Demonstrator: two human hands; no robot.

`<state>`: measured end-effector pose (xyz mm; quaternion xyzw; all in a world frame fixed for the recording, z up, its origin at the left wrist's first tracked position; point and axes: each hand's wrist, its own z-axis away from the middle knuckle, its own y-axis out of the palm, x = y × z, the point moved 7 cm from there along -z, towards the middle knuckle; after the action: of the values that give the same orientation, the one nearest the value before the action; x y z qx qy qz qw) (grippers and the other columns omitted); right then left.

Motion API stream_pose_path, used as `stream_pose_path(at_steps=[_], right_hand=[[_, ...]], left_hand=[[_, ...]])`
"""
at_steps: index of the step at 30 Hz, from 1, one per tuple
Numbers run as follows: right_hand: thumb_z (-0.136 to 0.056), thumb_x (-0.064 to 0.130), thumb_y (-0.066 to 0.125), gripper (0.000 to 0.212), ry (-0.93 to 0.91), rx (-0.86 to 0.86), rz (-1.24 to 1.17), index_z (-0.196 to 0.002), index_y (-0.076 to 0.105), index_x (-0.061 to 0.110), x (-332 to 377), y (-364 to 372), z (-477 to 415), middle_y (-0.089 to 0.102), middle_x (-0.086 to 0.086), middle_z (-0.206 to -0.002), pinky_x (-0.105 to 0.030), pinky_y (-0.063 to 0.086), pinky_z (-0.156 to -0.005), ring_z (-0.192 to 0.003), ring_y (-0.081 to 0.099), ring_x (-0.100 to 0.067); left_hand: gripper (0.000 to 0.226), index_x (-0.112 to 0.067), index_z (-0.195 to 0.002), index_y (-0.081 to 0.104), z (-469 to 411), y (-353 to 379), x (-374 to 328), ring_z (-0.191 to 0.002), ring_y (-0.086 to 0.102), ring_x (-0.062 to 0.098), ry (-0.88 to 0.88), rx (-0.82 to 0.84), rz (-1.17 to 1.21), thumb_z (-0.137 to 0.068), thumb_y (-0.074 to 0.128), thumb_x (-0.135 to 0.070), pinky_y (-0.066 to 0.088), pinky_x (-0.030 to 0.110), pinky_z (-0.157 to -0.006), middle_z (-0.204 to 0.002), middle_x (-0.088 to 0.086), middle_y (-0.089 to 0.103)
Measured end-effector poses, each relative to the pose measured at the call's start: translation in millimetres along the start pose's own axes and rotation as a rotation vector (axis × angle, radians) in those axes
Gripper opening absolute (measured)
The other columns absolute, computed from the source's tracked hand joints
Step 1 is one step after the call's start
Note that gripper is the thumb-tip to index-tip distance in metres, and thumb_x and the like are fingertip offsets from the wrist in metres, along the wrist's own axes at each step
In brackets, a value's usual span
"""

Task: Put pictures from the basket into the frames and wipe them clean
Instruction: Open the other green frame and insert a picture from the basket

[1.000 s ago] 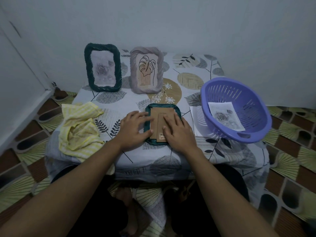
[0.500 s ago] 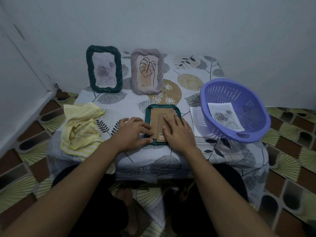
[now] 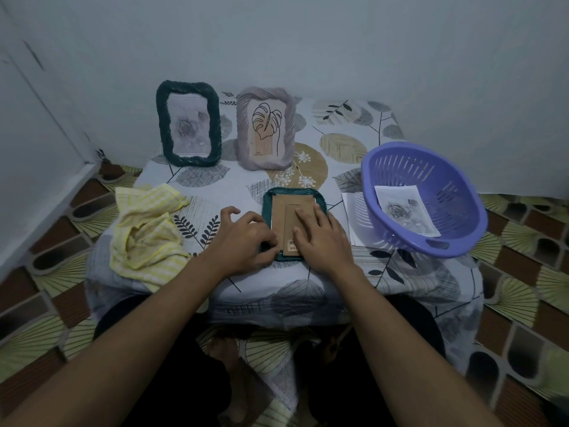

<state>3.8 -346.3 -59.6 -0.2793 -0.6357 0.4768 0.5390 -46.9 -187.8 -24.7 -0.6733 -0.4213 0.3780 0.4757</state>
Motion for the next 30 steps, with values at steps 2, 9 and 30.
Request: stream_pose_path(at_steps=[2,9,30], right_hand=[[-0.103,0.052,0.031,0.054,-0.002,0.0,0.001,-0.155,0.022,0.041,0.2,-0.2,-0.1,0.01,0.0,-0.167,-0.043,0.009,-0.123,-0.152,0.008,-0.026],[-0.102,0.053,0.031,0.054,-0.007,-0.007,0.004,-0.154,0.024,0.041,-1.1,1.7,-1.8,0.012,-0.001,-0.167,-0.044,0.011,-0.123,-0.152,0.011,-0.027],[-0.103,0.057,0.026,0.053,0.006,0.043,-0.003,-0.154,0.019,0.046,-3.6,3.7,-5.0,0.004,0.004,-0.167,-0.047,0.007,-0.122,-0.153,0.005,-0.028]], left_hand=[[0.039,-0.032,-0.08,0.074,1.1,2.5,1.9,-0.1,0.063,0.017,-0.024,-0.025,0.038,-0.08,0.043,-0.057,0.027,0.051,-0.091,-0.088,-0.016,0.07],[0.024,-0.048,-0.074,0.056,-0.8,16.0,17.8,-0.116,0.043,0.006,-0.273,0.049,0.255,-0.073,0.039,-0.066,0.019,0.046,-0.098,-0.092,-0.03,0.056],[0.081,-0.021,-0.152,0.027,-10.7,40.4,24.9,-0.146,0.025,0.026,-0.488,0.049,0.184,-0.092,0.018,-0.075,0.015,0.051,-0.117,-0.154,0.003,0.038]])
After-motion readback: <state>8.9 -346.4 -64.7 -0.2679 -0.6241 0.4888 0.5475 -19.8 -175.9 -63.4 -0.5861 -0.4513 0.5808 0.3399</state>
